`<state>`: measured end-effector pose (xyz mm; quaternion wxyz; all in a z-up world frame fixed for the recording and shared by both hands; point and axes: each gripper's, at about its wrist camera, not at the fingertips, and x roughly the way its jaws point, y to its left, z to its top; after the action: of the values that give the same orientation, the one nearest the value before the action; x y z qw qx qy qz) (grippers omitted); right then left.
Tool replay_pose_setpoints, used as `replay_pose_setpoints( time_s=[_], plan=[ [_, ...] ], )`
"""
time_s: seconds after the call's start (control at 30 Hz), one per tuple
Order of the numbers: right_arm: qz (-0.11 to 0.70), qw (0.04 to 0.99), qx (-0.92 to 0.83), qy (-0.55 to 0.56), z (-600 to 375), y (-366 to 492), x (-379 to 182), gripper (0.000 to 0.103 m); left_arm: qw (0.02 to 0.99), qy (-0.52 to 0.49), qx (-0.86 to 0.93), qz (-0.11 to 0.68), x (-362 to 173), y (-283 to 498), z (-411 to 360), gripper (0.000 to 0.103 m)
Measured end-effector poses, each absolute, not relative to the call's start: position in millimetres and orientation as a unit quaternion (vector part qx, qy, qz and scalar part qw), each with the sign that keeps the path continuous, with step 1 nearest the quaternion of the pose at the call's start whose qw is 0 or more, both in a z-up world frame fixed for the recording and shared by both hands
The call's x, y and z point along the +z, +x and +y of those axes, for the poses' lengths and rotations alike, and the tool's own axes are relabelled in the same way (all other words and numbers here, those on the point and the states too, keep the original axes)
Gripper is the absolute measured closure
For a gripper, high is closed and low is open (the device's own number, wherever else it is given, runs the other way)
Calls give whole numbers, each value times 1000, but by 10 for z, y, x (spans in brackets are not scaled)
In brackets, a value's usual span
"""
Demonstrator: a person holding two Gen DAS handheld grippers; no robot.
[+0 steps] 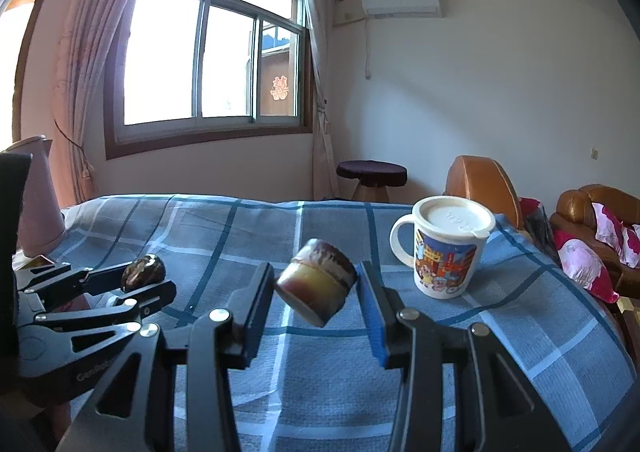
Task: Organize fruits
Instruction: 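Carry the jar and the dark brown fruit over the gold tin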
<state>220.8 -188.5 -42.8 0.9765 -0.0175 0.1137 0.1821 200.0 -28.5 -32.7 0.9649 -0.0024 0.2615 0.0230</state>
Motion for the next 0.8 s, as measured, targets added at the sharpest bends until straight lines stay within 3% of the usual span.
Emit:
replay_pose_setpoints(
  time_s=[0.8],
  plan=[
    [96, 974, 202, -21, -1852, 1811, -422, 58, 969, 3, 10, 245, -291, 1552, -226, 59]
  ],
)
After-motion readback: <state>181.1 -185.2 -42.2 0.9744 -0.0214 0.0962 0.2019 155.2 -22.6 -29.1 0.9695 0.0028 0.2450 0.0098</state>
